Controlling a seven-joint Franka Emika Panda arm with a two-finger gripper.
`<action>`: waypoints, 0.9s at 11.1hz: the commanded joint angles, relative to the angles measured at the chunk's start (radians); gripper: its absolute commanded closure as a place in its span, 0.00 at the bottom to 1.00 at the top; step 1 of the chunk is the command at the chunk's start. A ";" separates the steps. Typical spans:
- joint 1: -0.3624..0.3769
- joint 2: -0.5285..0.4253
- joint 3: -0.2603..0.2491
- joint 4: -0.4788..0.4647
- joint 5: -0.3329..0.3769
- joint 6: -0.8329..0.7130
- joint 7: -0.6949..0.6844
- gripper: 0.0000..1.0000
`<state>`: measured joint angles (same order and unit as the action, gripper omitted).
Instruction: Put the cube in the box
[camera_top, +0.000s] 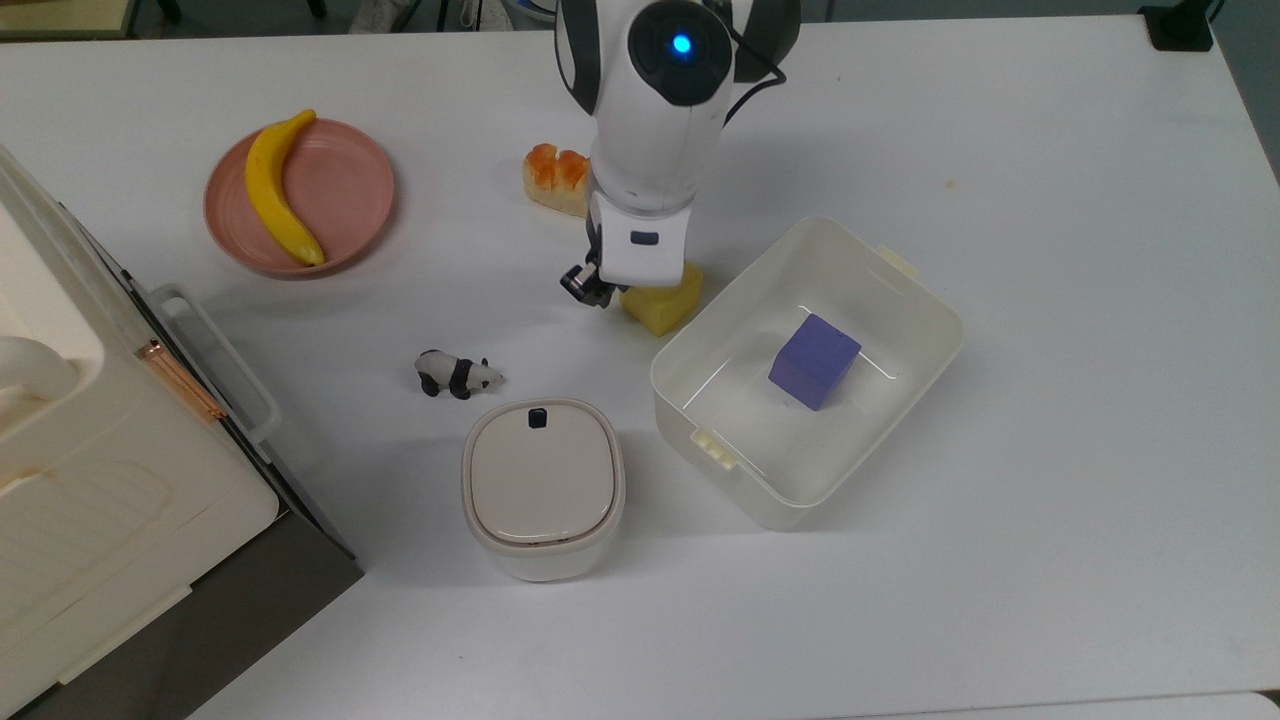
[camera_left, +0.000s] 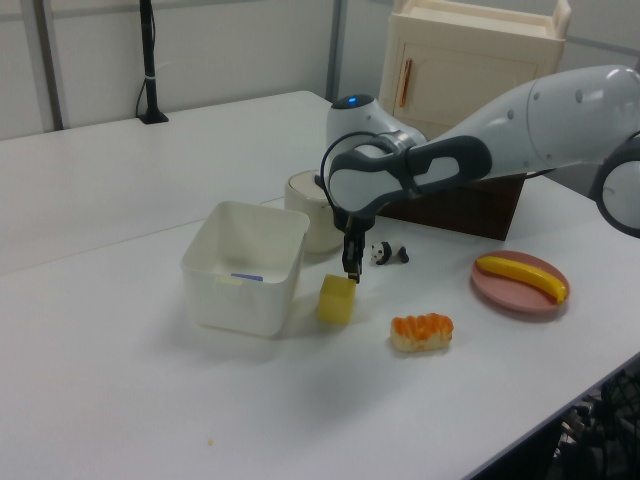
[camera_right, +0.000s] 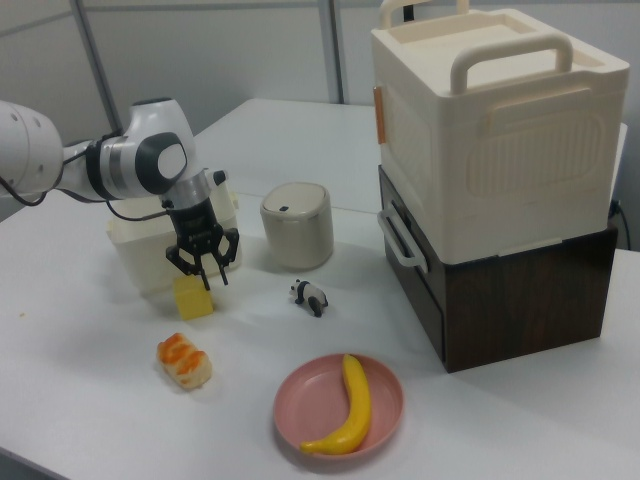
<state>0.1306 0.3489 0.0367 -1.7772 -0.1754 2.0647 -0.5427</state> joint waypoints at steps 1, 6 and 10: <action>0.012 -0.059 -0.009 -0.011 0.023 -0.064 0.032 0.00; 0.029 -0.071 0.011 -0.013 0.027 -0.106 0.018 0.00; 0.069 -0.012 0.023 -0.015 0.027 -0.080 0.102 0.00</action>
<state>0.1804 0.3122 0.0639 -1.7875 -0.1635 1.9768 -0.5005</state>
